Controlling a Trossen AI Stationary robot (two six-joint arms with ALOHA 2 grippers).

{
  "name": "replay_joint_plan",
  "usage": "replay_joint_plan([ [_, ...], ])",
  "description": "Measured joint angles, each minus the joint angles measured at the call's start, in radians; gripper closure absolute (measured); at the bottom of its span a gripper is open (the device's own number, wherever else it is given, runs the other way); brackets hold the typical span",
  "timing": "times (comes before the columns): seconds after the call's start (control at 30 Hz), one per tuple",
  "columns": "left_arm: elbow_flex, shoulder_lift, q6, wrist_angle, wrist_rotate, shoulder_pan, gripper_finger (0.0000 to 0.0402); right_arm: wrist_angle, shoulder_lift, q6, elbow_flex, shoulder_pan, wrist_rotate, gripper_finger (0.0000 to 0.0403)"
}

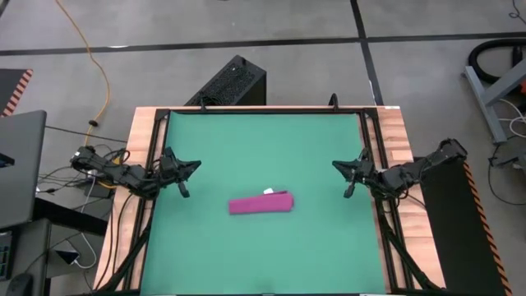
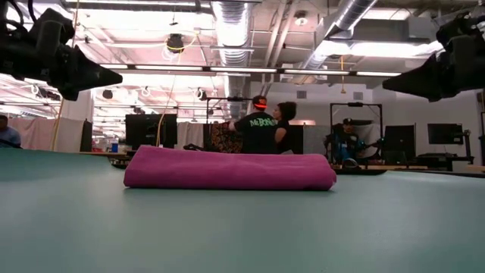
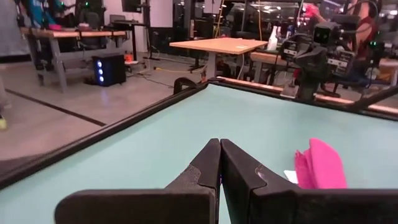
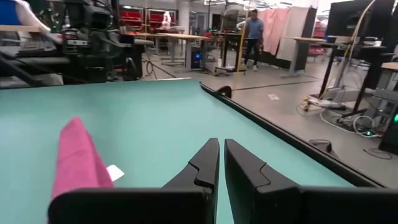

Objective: Roll towel
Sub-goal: Return to Home Position

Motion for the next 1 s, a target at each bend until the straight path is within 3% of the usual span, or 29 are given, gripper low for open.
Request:
replay_joint_plan([
  [0.2, -0.001, 0.000, 0.069, 0.000, 0.001, 0.000, 0.0402, 0.001, -0.002, -0.065, 0.000, -0.019, 0.000, 0.0356],
  [1.0, -0.002, 0.000, 0.047, -0.001, 0.002, 0.000, 0.0402, 0.001, -0.002, -0.068, -0.001, -0.018, 0.000, 0.0356],
])
